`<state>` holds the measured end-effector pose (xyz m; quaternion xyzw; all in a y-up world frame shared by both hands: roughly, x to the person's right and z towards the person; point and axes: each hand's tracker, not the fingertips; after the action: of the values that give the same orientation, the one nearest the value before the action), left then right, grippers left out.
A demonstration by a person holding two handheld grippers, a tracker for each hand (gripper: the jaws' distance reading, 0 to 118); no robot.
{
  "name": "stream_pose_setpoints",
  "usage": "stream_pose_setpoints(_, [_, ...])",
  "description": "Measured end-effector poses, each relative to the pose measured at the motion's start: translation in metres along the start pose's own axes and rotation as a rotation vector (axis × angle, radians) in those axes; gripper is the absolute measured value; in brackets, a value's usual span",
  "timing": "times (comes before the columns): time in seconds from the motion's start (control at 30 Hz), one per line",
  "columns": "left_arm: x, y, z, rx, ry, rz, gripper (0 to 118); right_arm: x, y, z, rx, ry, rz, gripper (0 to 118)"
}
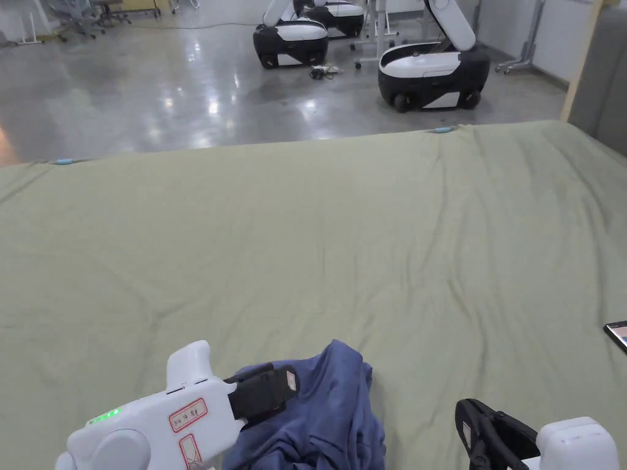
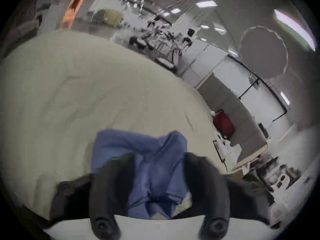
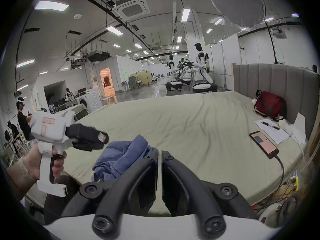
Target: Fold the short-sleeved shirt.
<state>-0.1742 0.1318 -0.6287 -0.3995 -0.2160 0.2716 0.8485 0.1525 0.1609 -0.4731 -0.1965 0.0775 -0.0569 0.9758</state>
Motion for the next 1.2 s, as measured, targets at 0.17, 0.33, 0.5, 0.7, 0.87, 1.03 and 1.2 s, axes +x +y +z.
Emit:
stream_pose_setpoints(0.17, [0.021, -0.043, -0.072, -0.165, -0.081, 0.035, 19, 0.003, -0.001, 0.001, -0.013, -0.004, -0.011, 10])
stream_pose_setpoints(0.33, [0.051, -0.054, -0.103, -0.184, -0.058, -0.053, 19, 0.006, 0.001, -0.001, -0.075, -0.007, 0.002, 10])
stream_pose_setpoints(0.5, [0.029, -0.039, -0.055, -0.149, -0.085, -0.044, 20, -0.011, 0.007, -0.042, -0.192, 0.088, 0.003, 10])
stream_pose_setpoints(0.7, [-0.043, -0.015, 0.023, -0.041, 0.023, -0.032, 100, -0.021, 0.003, -0.137, -0.309, 0.271, -0.206, 10])
stream_pose_setpoints(0.87, [-0.111, -0.014, 0.041, -0.046, 0.018, 0.156, 108, -0.006, -0.015, -0.186, -0.453, 0.301, -0.258, 10])
stream_pose_setpoints(1.03, [-0.135, -0.018, 0.015, -0.012, -0.199, 0.316, 108, 0.023, -0.029, -0.188, -0.466, 0.238, -0.398, 10])
stream_pose_setpoints(1.2, [-0.127, -0.017, -0.06, -0.135, -0.495, 0.52, 102, 0.012, -0.026, -0.187, -0.461, 0.223, -0.311, 10])
